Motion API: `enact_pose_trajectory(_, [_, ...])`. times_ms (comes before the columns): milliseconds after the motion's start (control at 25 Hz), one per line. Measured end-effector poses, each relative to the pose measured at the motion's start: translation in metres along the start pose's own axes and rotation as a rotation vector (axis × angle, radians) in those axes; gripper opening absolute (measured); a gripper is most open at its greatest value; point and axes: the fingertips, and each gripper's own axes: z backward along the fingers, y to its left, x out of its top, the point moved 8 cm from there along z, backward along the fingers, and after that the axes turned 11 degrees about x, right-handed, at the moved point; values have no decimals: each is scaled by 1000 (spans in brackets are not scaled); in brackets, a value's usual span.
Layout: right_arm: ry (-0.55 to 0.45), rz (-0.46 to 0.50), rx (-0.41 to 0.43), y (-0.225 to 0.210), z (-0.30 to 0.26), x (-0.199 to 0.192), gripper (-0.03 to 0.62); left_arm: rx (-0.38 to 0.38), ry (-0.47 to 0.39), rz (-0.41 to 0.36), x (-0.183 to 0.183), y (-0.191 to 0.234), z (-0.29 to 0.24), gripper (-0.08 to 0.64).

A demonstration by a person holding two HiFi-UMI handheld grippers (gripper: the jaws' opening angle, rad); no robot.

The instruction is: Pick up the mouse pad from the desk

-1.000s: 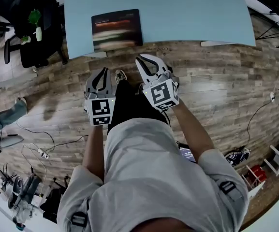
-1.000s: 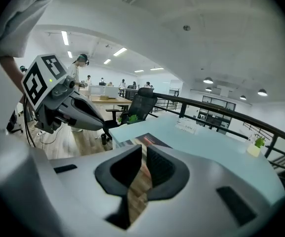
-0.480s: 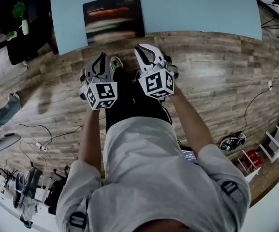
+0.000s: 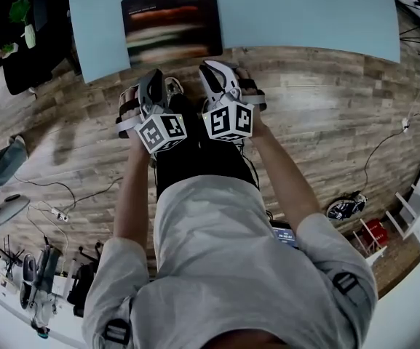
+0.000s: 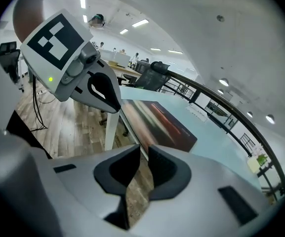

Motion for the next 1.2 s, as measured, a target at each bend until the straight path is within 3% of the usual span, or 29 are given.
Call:
enact_pose_trajectory(160, [21, 65, -31, -2, -10, 0, 92, 62, -19, -90, 2, 3, -5, 53])
enact_pose_trajectory(280, [61, 132, -50, -4, -16, 4, 118, 58, -20, -162, 1, 0, -10, 106])
enact_pose_trajectory(520, [113, 195, -35, -6, -30, 3, 138, 44, -16, -237, 0, 1, -24, 135])
enact_pose_trajectory(880, [123, 186, -12, -11, -37, 9, 133, -24, -18, -195, 4, 11, -34, 141])
enact_pose_trajectory(1200, [134, 91, 66, -15, -38, 6, 127, -195, 9, -84, 5, 22, -37, 130])
